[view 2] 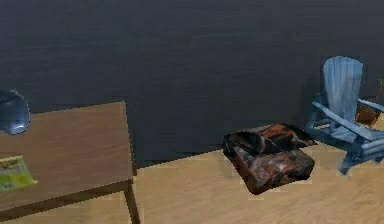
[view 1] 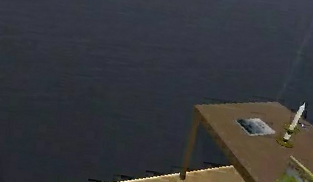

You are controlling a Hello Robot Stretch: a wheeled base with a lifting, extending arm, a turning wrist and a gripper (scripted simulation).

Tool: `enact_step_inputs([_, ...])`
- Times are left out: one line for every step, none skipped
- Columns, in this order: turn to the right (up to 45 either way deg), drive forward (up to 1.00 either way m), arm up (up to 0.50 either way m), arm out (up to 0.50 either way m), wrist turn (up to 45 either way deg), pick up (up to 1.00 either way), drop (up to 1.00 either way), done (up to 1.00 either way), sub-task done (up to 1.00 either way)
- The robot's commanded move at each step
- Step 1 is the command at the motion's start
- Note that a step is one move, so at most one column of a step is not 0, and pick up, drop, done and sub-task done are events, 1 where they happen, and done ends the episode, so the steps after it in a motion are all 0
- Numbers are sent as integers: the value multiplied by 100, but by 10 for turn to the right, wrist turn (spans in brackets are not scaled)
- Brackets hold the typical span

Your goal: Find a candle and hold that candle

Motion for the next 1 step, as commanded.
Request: enact_step_inputs([150, 0, 0, 0, 0, 0, 0, 0, 0])
